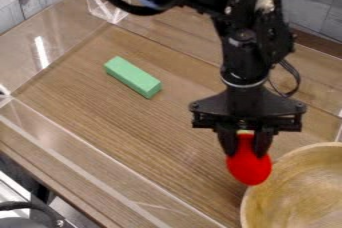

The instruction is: Move the red fruit to the right

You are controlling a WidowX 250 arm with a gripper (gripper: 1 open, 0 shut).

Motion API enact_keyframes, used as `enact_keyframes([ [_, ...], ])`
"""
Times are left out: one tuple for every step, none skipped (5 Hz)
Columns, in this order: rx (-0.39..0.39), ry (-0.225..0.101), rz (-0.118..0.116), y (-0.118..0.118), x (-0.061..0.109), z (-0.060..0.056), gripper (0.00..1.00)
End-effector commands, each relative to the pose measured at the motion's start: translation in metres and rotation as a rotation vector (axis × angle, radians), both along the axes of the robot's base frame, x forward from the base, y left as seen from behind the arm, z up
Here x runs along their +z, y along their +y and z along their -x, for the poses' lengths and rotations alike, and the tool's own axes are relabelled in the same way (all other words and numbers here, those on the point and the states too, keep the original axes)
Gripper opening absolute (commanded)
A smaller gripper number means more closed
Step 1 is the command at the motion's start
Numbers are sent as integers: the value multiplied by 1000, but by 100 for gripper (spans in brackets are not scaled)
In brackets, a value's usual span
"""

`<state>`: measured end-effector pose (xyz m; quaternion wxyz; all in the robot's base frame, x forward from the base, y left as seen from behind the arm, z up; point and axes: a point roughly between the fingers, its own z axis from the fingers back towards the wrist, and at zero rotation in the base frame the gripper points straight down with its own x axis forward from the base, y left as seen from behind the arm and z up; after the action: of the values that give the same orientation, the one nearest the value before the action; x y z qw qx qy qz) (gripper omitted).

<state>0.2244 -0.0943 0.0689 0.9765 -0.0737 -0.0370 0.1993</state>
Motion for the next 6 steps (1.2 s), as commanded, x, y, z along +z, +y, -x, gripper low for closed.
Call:
enact_keyframes([
  [-17,-66,26,2,23,-11,100],
  [-32,-63,22,-11,18,-9,0],
  [-51,-69,24,-27,21,-8,0],
  [-61,-74,30,-25,11,-6,0],
  [-75,-80,35,-20,4,-4,0],
  [-67,-87,40,-19,6,-8,0],
])
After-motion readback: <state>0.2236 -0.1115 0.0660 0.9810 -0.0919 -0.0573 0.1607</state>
